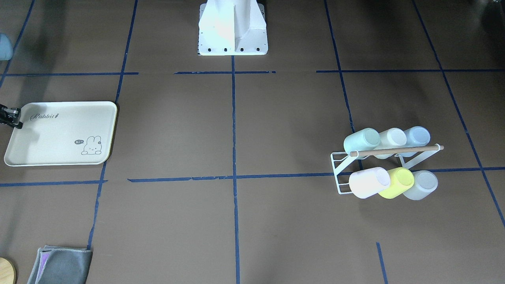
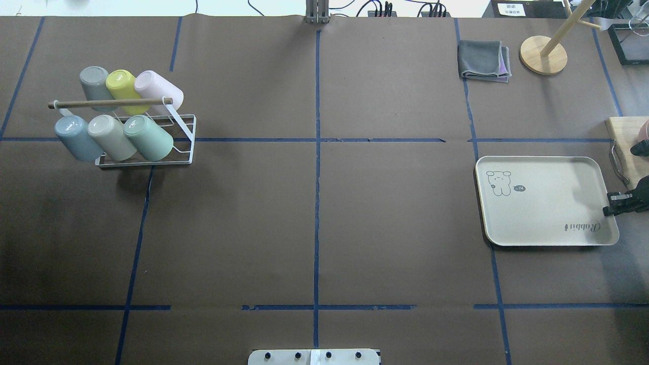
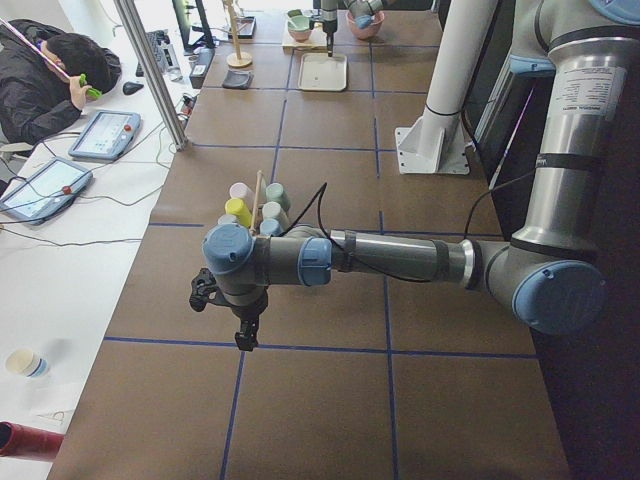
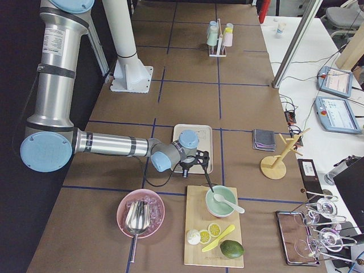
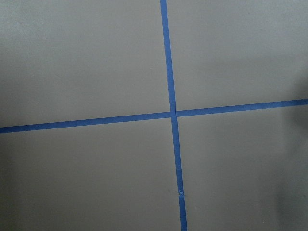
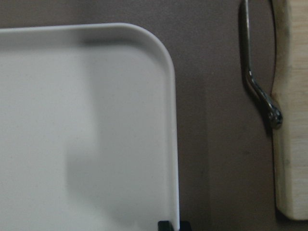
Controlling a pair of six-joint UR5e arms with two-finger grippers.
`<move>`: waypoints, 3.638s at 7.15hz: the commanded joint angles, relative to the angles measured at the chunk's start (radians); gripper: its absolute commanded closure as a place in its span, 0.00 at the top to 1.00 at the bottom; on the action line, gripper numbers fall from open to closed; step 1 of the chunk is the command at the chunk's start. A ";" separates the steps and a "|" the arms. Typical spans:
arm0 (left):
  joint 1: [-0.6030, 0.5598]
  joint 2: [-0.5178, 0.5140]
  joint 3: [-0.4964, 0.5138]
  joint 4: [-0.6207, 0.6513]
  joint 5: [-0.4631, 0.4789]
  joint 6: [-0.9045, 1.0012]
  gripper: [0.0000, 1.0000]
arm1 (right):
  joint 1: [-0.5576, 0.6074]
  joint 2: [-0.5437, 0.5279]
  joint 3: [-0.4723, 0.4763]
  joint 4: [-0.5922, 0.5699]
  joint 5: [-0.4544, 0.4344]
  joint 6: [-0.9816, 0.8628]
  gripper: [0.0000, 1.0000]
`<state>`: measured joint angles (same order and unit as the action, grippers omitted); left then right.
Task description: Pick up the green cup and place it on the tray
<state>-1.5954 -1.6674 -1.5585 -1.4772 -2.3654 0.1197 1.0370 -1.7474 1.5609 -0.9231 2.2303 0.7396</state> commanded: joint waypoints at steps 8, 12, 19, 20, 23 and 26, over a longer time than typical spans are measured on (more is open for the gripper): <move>-0.006 -0.009 -0.002 0.000 -0.002 -0.006 1.00 | 0.190 0.018 0.223 0.040 0.245 0.015 0.00; -0.008 -0.009 -0.002 0.002 -0.002 -0.006 1.00 | 0.016 0.283 0.225 0.044 0.233 0.465 0.00; -0.008 -0.005 0.000 0.002 -0.002 -0.008 1.00 | -0.518 0.497 0.182 0.026 -0.297 0.689 0.00; -0.008 -0.006 0.000 0.002 -0.002 -0.008 1.00 | -0.522 0.494 0.182 0.026 -0.291 0.687 0.00; -0.008 -0.006 0.000 0.002 -0.002 -0.006 1.00 | -0.531 0.496 0.162 0.026 -0.294 0.681 0.04; -0.008 -0.006 0.000 0.000 -0.002 -0.006 1.00 | -0.531 0.500 0.143 0.036 -0.291 0.679 1.00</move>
<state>-1.6030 -1.6736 -1.5585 -1.4761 -2.3669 0.1135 0.5060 -1.2490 1.7097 -0.8906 1.9361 1.4189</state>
